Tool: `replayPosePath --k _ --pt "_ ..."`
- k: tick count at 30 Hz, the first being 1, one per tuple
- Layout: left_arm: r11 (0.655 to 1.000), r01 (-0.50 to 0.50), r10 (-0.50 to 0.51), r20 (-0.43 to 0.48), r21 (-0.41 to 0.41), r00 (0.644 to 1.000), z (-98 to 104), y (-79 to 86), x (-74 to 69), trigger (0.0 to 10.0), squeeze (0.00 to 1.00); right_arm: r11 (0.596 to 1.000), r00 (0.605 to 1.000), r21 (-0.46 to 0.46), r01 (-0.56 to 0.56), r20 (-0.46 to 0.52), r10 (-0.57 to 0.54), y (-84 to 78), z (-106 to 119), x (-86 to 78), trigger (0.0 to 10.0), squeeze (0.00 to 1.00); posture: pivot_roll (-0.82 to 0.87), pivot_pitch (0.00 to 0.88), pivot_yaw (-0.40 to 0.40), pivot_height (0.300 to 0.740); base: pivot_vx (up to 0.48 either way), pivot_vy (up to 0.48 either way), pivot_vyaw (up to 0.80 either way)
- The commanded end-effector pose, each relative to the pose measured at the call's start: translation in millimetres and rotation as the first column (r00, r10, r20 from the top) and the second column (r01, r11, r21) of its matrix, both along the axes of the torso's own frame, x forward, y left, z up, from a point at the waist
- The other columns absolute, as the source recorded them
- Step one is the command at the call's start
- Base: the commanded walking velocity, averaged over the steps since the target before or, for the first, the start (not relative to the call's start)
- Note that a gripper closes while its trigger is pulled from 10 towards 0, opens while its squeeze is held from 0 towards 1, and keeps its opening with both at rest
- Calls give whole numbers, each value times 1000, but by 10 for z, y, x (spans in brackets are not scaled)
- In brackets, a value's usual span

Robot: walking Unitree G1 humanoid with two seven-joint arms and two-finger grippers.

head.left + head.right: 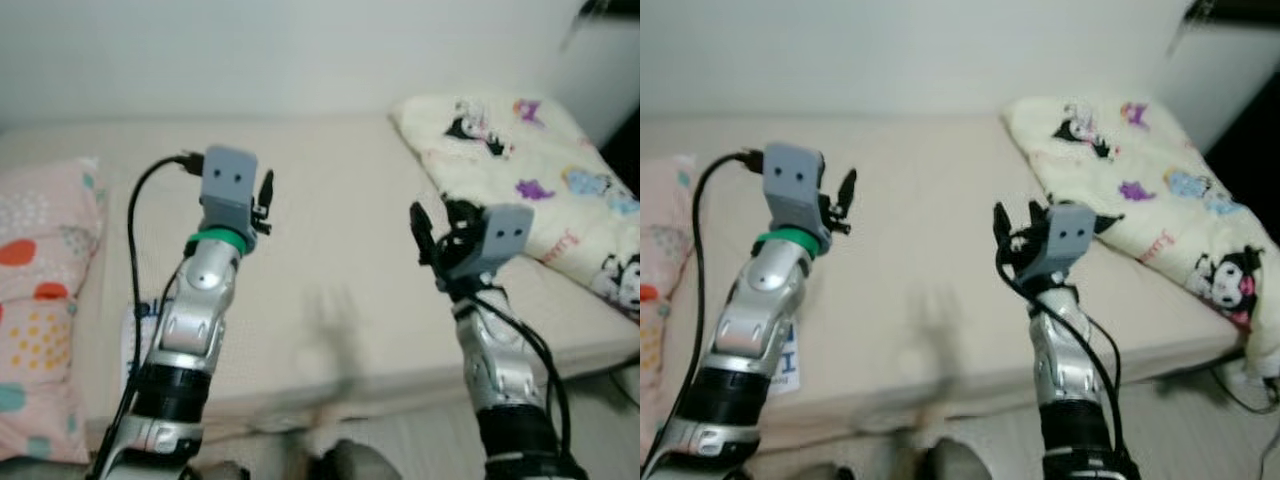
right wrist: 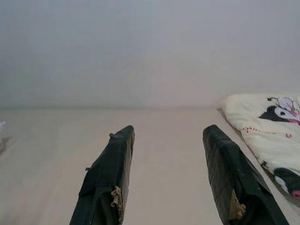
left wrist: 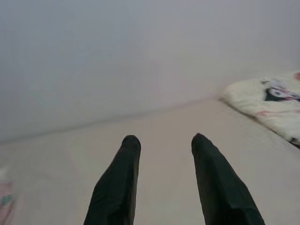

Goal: Clean up the room

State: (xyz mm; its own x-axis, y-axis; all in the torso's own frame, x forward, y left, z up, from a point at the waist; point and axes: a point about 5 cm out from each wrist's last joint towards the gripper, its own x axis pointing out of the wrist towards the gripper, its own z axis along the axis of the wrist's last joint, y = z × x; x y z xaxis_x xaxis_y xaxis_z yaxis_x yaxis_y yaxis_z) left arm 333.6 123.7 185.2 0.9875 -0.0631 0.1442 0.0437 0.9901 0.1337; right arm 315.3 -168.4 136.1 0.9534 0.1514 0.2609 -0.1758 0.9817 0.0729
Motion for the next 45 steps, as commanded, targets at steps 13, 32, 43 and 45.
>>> replayPosePath --k 13,32,43,45 --pt "1000 14 -14 -13 3 1000 -34 -57 -10 10000 0 1000 1000 4 16 -25 -16 -60 -56 -25 10000 0 -74 0 0 740 0 -378 0" --pt "1000 5 -5 -17 7 1000 -39 -32 -3 10000 0 1000 999 12 16 -35 -16 -47 -72 -32 10000 0 -74 0 7 740 0 -367 0" --pt "1000 4 -4 -20 10 1000 -39 -28 1 10000 0 998 998 47 47 -51 -45 -100 -80 -23 10000 0 -75 0 10 740 0 -351 396" --pt "1000 4 -4 -20 11 1000 -40 -29 0 10000 0 996 997 69 50 -55 -47 -107 -80 -22 10000 0 -75 0 10 740 0 -336 0"
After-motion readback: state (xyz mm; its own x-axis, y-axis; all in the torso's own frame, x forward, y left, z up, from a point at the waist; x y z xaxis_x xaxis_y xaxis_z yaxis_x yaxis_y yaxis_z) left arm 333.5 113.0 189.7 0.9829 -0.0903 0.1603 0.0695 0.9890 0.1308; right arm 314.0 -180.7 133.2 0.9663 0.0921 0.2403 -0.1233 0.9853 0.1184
